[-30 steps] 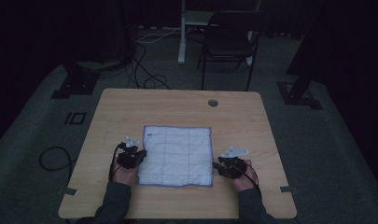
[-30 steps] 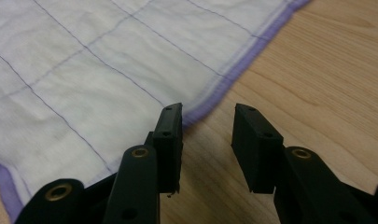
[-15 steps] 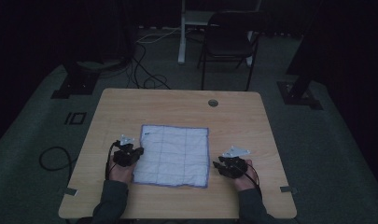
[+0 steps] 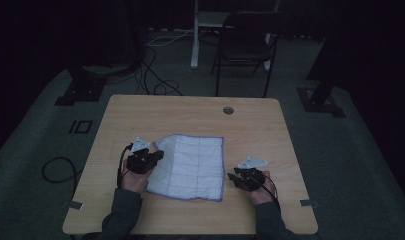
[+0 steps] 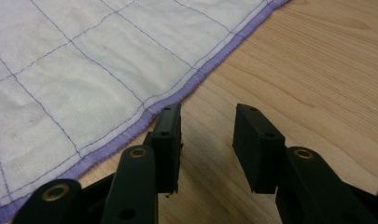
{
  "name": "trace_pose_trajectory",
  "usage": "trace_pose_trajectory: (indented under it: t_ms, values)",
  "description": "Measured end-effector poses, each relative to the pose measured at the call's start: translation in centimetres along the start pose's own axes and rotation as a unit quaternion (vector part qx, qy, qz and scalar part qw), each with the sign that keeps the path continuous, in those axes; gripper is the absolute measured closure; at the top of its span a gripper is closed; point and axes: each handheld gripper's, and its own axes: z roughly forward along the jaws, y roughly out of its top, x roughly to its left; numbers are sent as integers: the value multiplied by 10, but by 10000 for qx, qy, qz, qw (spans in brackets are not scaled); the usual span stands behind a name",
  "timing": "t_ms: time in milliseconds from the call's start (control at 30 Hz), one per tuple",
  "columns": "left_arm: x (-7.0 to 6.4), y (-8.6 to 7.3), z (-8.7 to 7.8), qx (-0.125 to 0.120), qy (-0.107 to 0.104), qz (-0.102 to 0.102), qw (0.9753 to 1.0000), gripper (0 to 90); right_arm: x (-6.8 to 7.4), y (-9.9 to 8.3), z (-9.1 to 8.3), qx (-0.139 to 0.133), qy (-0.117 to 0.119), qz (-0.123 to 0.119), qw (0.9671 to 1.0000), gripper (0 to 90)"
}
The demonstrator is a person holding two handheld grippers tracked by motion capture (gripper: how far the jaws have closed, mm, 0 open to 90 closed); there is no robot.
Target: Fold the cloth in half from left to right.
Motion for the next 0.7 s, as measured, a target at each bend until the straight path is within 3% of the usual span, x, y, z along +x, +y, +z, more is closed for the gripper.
trace_pose_trajectory:
  t_ms: [367,567,700]
  values:
    - [-25,17,9,-53,-323,288,9990,872,0,0,0,6,-5,1,10000,624]
    - [-34,15,23,79,-475,256,9985,872,-2,-1,0,0,-5,20,10000,624]
    - [-44,20,25,45,-593,364,9976,872,-2,-1,0,4,-3,23,10000,624]
